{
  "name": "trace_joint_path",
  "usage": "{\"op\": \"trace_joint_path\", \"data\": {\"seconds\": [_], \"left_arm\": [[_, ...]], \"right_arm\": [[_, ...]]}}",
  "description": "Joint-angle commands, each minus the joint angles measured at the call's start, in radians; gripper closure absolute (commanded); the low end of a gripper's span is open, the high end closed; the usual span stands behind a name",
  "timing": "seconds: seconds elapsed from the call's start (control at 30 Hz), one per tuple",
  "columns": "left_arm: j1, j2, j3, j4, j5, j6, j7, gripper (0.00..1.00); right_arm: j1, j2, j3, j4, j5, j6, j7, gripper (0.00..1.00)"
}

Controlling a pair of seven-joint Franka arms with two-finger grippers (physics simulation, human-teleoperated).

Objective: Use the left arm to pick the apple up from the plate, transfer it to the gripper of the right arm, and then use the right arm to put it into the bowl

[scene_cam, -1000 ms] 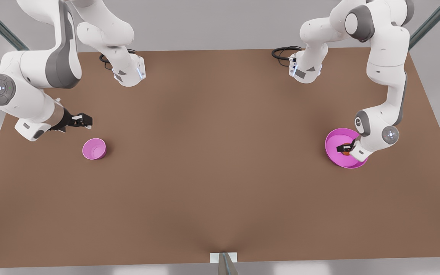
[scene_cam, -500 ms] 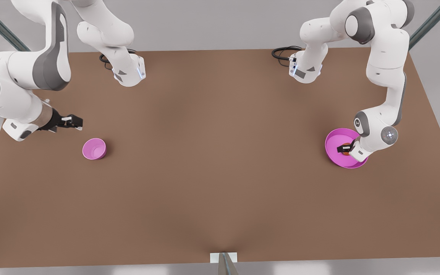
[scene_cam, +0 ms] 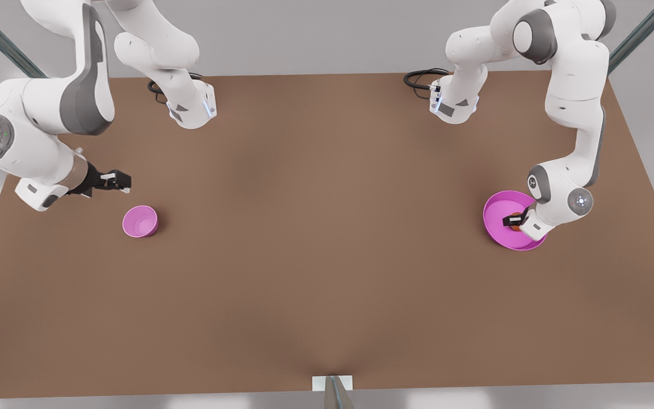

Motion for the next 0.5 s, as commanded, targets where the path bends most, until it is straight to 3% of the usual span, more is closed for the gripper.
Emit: {"op": "trace_joint_path", "data": {"seconds": [0.0,0.13,0.2,0.3,0.37,0.47], "left_arm": [[-0.003,-0.025,-0.001,0.001,-0.006,-0.009,0.004,0.29],[-0.01,-0.056,-0.015,0.031,-0.205,-0.11,-0.004,0.31],[-0.01,-0.056,-0.019,0.037,-0.271,-0.13,-0.004,0.31],[-0.015,-0.07,-0.022,0.038,-0.294,-0.133,-0.004,0.31],[-0.015,-0.07,-0.026,0.07,-0.337,-0.185,-0.004,0.32],[-0.052,-0.068,-0.091,0.156,-0.589,-0.261,-0.012,0.32]], "right_arm": [[-0.002,0.0,0.001,0.003,0.001,0.0,-0.005,0.0],[0.011,0.08,0.007,0.076,0.002,-0.003,-0.007,0.0],[0.02,0.164,0.013,0.203,0.01,-0.035,-0.016,0.0],[0.024,0.212,0.014,0.294,0.022,-0.042,-0.024,0.0],[0.012,0.299,0.008,0.383,0.163,-0.042,-0.07,0.0],[-0.029,0.407,0.008,0.405,0.421,-0.035,-0.176,0.0]]}}
